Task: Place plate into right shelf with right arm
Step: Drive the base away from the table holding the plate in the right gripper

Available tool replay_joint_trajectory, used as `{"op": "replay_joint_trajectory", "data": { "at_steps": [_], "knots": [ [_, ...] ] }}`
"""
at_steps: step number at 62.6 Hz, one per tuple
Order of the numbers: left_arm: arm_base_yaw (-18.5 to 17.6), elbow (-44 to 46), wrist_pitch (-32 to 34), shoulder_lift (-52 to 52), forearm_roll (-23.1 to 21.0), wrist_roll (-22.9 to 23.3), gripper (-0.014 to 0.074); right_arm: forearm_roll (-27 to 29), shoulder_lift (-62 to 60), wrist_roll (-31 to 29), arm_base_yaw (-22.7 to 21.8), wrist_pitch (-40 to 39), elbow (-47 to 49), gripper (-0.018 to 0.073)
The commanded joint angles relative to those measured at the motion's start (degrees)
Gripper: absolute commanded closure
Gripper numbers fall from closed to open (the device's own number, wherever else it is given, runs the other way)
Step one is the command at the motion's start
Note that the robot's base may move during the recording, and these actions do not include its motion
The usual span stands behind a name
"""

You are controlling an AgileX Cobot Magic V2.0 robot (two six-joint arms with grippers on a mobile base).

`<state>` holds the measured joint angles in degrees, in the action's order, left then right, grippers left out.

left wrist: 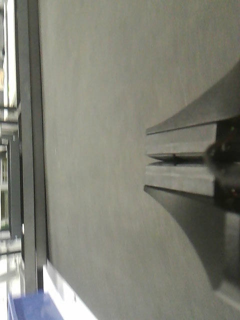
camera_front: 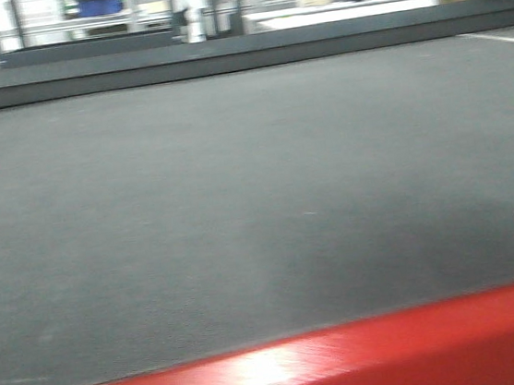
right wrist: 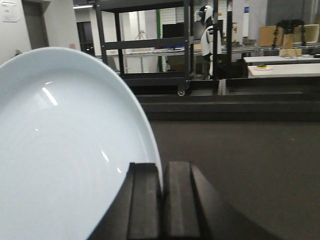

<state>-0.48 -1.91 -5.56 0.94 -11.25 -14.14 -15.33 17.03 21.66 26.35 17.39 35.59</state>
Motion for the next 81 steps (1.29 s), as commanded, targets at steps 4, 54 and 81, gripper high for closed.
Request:
{"op": "replay_joint_trajectory", "data": {
  "at_steps": [4,54,81],
  "knots": [
    [-0.24,-0.37,4.65,0.64,-0.22,0.14,0.0643,-1.06,0.47,-0.23,0.03,-5.88,1.53,0.0494],
    [-0.24,-0.37,4.65,0.64,-0.22,0.14,0.0643,-1.06,0.47,-0.23,0.03,-5.88,1.53,0.0494],
    [-0.24,-0.37,4.65,0.64,-0.22,0.14,0.0643,-1.06,0.47,-0.23,0.03,-5.88,1.53,0.0494]
  ]
}}
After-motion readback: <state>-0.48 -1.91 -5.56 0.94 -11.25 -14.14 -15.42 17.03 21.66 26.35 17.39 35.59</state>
